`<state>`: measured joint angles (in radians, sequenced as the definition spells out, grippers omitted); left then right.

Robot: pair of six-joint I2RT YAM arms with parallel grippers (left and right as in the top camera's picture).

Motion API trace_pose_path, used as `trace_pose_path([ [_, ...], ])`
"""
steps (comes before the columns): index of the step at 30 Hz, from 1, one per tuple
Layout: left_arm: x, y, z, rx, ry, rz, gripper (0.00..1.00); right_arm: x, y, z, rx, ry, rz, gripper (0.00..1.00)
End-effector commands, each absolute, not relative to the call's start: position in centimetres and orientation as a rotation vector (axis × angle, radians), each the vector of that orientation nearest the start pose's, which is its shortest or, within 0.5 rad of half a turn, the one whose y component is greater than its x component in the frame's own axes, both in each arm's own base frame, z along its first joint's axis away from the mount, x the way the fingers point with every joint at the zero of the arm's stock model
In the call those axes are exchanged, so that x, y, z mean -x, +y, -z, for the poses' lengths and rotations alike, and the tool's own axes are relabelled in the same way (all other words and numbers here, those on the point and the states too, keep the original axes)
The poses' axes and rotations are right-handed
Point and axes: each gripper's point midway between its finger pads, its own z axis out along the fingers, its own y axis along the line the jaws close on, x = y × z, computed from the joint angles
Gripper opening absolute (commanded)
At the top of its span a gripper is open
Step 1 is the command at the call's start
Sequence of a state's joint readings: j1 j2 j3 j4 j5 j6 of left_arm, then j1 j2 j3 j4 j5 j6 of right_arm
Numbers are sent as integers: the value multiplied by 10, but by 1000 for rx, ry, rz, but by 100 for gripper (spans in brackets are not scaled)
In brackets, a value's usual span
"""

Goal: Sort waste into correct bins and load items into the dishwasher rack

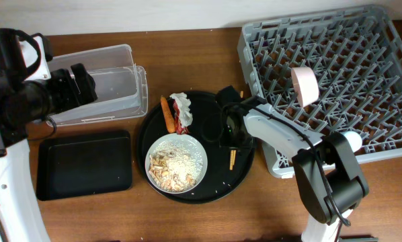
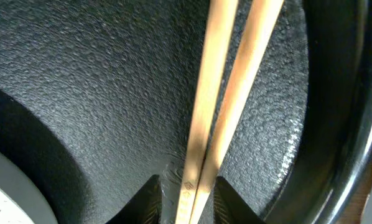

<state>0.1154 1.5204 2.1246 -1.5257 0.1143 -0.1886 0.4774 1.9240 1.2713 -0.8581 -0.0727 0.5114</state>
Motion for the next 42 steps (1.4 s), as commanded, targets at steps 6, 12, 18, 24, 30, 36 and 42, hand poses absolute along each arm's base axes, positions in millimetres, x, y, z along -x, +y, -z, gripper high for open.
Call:
trace_pose_path([
  [6, -322, 21, -372, 353, 2463, 164, 99, -321, 181, -5, -39, 3094, -173, 27],
  [12, -322, 21, -372, 353, 2463, 164, 99, -321, 181, -1, -42, 3109, -165, 22],
  [18, -322, 20, -372, 353, 2463, 165, 99, -343, 192, -42, 56, 3034, -205, 22],
  [24, -322, 21, -372, 353, 2463, 164, 99, -346, 194, -44, 71, 3024, -215, 32],
  [30, -322, 21, -372, 353, 2463, 164, 99, -347, 194, -29, 69, 3044, -200, 31],
  [36, -322, 21, -372, 353, 2463, 164, 99, -356, 200, -2, 69, 3049, -200, 28],
  [42, -322, 20, -372, 353, 2463, 165, 99, -370, 202, -52, 142, 2987, -197, 4],
])
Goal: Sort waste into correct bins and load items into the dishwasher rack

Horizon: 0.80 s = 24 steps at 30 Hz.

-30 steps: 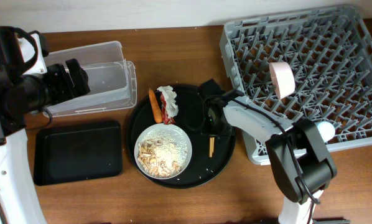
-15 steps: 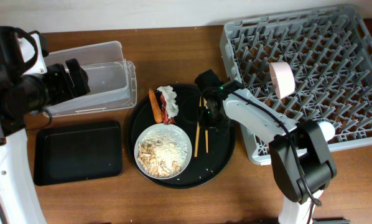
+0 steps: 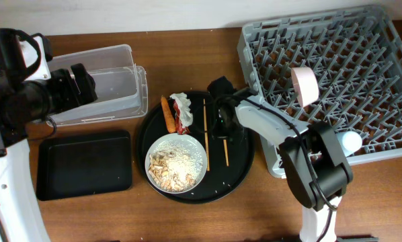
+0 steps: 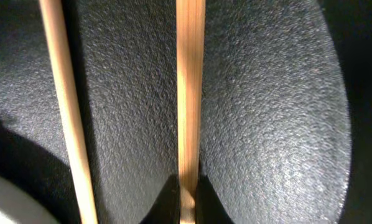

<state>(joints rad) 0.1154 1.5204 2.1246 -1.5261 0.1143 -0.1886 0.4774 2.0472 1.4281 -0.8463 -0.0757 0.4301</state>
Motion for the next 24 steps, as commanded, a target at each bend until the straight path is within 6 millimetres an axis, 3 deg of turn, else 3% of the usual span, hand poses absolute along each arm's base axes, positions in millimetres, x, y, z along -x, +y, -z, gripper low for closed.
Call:
trace_pose_path([
  [1, -322, 21, -372, 353, 2463, 164, 99, -375, 202, -71, 166, 2959, -189, 4],
  [3, -322, 21, -372, 353, 2463, 164, 99, -383, 198, -109, 215, 2900, -150, 4],
  [4, -322, 21, -372, 353, 2463, 164, 99, -393, 187, -147, 242, 2826, -78, 4],
  [5, -322, 20, -372, 353, 2463, 165, 99, -399, 177, -168, 258, 2779, -19, 4],
  [8, -322, 21, -372, 353, 2463, 164, 99, -419, 142, -205, 289, 2678, 155, 4],
  [10, -322, 21, -372, 353, 2463, 164, 99, -428, 120, -204, 311, 2674, 205, 4],
  [14, -322, 21, -372, 353, 2463, 164, 99, -441, 71, -176, 179, 2761, 251, 4],
  [15, -322, 21, -372, 353, 2462, 164, 99, -442, 67, -160, 182, 2818, 169, 4],
  [18, -322, 21, -372, 353, 2463, 164, 99, -439, 71, -145, 227, 2867, 88, 11],
  [21, -322, 21, -372, 353, 2463, 164, 99, -441, 65, -146, 220, 2860, 144, 33],
  [24, -322, 21, -372, 353, 2463, 164, 99, -435, 75, -156, 236, 2861, 74, 35],
])
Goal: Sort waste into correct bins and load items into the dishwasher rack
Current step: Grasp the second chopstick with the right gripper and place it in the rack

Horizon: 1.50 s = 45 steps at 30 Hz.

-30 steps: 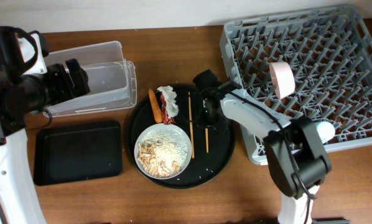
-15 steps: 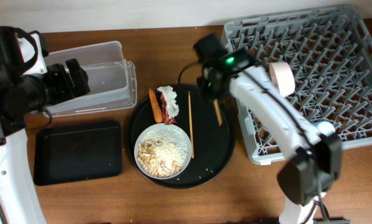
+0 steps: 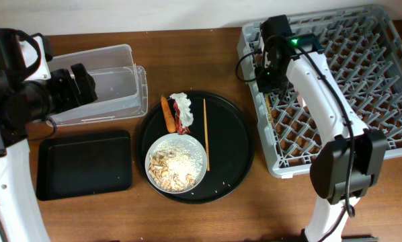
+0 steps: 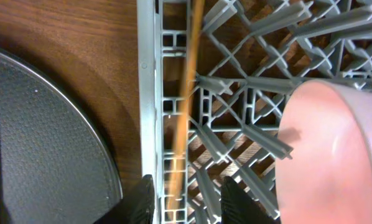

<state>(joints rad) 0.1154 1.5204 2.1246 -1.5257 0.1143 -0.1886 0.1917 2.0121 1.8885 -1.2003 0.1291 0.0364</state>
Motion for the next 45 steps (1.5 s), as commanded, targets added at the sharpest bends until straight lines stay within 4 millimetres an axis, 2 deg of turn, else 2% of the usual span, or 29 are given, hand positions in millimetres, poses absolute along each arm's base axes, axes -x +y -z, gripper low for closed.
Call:
trace_pose_path([
  [1, -322, 21, -372, 353, 2463, 164, 99, -430, 85, -163, 254, 2853, 7, 35],
  [3, -322, 21, -372, 353, 2463, 164, 99, -419, 125, -176, 316, 2834, -214, 35],
  [5, -322, 21, -372, 353, 2463, 164, 99, -407, 158, -177, 336, 2845, -351, 35],
  [7, -322, 21, -372, 353, 2463, 164, 99, -396, 186, -162, 306, 2891, -373, 35],
  [10, -322, 21, -372, 353, 2463, 164, 100, -386, 218, -122, 268, 2950, -315, 36],
  [14, -322, 21, -372, 353, 2463, 164, 99, -378, 234, -62, 172, 3043, -228, 36],
  [17, -322, 21, -372, 353, 2462, 164, 99, -376, 232, -34, 144, 3101, -193, 36],
  [20, -322, 20, -372, 353, 2463, 165, 99, -371, 235, -18, 149, 3140, -195, 36],
  [24, -322, 21, -372, 353, 2463, 164, 99, -358, 248, -3, 197, 3185, -209, 35],
  [25, -322, 20, -372, 353, 2463, 165, 100, -355, 249, 3, 205, 3196, -191, 32],
  [26, -322, 21, -372, 353, 2463, 164, 99, -354, 247, 8, 204, 3205, -179, 24],
  [29, -322, 20, -372, 353, 2463, 165, 99, -355, 243, 12, 197, 3209, -152, 14],
  [30, -322, 21, -372, 353, 2463, 164, 99, -357, 239, 12, 192, 3205, -126, 5],
  [31, -322, 21, -372, 353, 2463, 164, 99, -357, 236, 12, 187, 3208, -112, 4],
  [34, -322, 21, -372, 353, 2463, 164, 99, -364, 225, -3, 153, 3203, -118, 4],
  [37, -322, 21, -372, 353, 2463, 164, 99, -383, 212, -51, 159, 3131, -162, 4],
  [39, -322, 20, -372, 353, 2463, 165, 100, -395, 199, -93, 190, 3053, -199, 4],
  [41, -322, 21, -372, 353, 2463, 164, 99, -408, 175, -135, 207, 2959, -217, 4],
  [42, -322, 21, -372, 353, 2463, 164, 99, -415, 156, -152, 155, 2913, -190, 4],
  [44, -322, 21, -372, 353, 2463, 164, 99, -426, 117, -168, 86, 2862, -104, 4],
  [45, -322, 21, -372, 353, 2463, 164, 99, -429, 103, -169, 141, 2856, -85, 4],
])
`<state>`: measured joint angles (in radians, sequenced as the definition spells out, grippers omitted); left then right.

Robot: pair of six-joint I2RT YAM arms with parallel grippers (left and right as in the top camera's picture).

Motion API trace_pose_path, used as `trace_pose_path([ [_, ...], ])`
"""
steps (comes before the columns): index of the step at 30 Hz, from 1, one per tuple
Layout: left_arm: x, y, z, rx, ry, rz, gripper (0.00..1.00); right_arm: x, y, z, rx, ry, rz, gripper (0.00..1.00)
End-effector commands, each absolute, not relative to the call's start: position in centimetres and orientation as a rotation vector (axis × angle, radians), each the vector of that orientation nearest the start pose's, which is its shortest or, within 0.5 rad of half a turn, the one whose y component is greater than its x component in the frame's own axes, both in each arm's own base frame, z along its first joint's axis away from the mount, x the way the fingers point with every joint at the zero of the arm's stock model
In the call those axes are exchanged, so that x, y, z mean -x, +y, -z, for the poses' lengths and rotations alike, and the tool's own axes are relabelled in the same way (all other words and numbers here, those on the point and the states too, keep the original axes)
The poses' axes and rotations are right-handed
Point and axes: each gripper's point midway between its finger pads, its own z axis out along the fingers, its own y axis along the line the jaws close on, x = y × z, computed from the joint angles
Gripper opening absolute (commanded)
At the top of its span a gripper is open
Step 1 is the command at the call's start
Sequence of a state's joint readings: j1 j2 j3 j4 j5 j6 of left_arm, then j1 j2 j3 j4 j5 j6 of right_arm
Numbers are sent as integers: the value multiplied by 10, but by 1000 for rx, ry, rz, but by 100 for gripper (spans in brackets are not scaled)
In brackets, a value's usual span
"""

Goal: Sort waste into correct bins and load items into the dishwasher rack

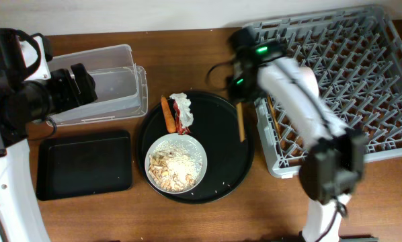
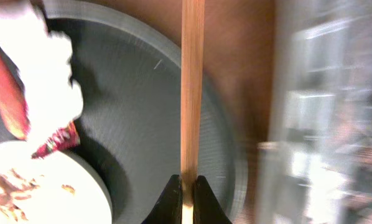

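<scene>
My right gripper (image 1: 239, 96) is shut on a wooden chopstick (image 1: 240, 123) and holds it over the right side of the round black tray (image 1: 234, 178), close to the grey dishwasher rack (image 1: 382, 144). In the right wrist view the chopstick (image 2: 193, 93) runs straight up from between my pinched fingertips (image 2: 186, 186); the view is blurred. Another chopstick (image 1: 269, 106) lies in the rack's left part. The tray carries a white plate (image 1: 151, 151) of food scraps, a carrot (image 1: 167, 114), a crumpled white napkin (image 1: 182, 102) and a red wrapper (image 1: 182, 124). My left gripper (image 1: 80, 84) hangs over the clear bin.
A clear plastic bin (image 1: 113, 74) stands at the back left. In front of it lies a flat black tray (image 1: 83, 165). My right arm crosses the rack's left half and hides what stands there.
My right gripper was open at the rack's left edge by the first chopstick. It is now shut on the second chopstick, which had lain beside the plate, at the tray's right side.
My right gripper stood open around two chopsticks on the tray's right side. Then it was shut on one, the other lying by the plate. Then it was open at the rack's left edge, that chopstick among the pegs. Now it holds the second one.
</scene>
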<state>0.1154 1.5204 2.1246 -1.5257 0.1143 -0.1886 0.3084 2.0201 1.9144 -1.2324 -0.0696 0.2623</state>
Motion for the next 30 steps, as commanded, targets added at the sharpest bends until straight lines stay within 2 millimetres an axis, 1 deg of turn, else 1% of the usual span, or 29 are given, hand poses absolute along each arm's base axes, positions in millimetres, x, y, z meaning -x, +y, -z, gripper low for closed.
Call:
trace_pose_path([
  [1, -322, 21, -372, 353, 2463, 164, 99, -431, 92, -165, 192, 2863, -65, 4],
  [2, -322, 20, -372, 353, 2463, 165, 99, -432, 82, -158, 228, 2875, -47, 4],
  [3, -322, 21, -372, 353, 2463, 164, 99, -433, 77, -154, 241, 2884, -31, 4],
  [4, -322, 21, -372, 353, 2463, 164, 99, -436, 63, -147, 221, 2900, 39, 4],
  [5, -322, 21, -372, 353, 2463, 164, 99, -438, 57, -143, 209, 2905, 69, 4],
  [7, -322, 21, -372, 353, 2463, 164, 99, -441, 56, -141, 205, 2899, 68, 5],
  [8, -322, 21, -372, 353, 2463, 164, 99, -443, 56, -141, 238, 2894, 71, 9],
  [9, -322, 21, -372, 353, 2463, 164, 99, -443, 56, -141, 248, 2894, 72, 18],
  [10, -322, 21, -372, 353, 2462, 164, 99, -441, 57, -141, 249, 2897, 72, 24],
  [11, -322, 21, -372, 353, 2463, 164, 99, -438, 59, -143, 251, 2904, 48, 29],
  [12, -322, 21, -372, 353, 2463, 164, 99, -435, 63, -147, 253, 2904, 11, 31],
  [14, -322, 21, -372, 353, 2463, 164, 99, -430, 76, -169, 249, 2865, -108, 34],
  [16, -322, 21, -372, 353, 2463, 164, 99, -425, 90, -207, 261, 2769, -232, 40],
  [18, -322, 21, -372, 353, 2463, 164, 99, -415, 101, -255, 288, 2641, -321, 47],
  [20, -322, 21, -372, 353, 2463, 164, 99, -398, 103, -300, 306, 2519, -328, 49],
  [22, -322, 21, -372, 353, 2463, 164, 99, -383, 102, -332, 315, 2431, -328, 50],
  [24, -322, 21, -372, 353, 2463, 164, 99, -368, 100, -354, 315, 2369, -327, 50],
  [25, -322, 21, -372, 353, 2463, 164, 99, -357, 101, -366, 302, 2347, -354, 49],
  [26, -322, 21, -372, 353, 2463, 164, 99, -347, 106, -375, 318, 2323, -400, 49],
  [28, -322, 21, -372, 353, 2463, 164, 99, -337, 106, -391, 328, 2266, -411, 49],
  [30, -322, 21, -372, 353, 2463, 164, 99, -329, 105, -402, 340, 2229, -405, 49],
])
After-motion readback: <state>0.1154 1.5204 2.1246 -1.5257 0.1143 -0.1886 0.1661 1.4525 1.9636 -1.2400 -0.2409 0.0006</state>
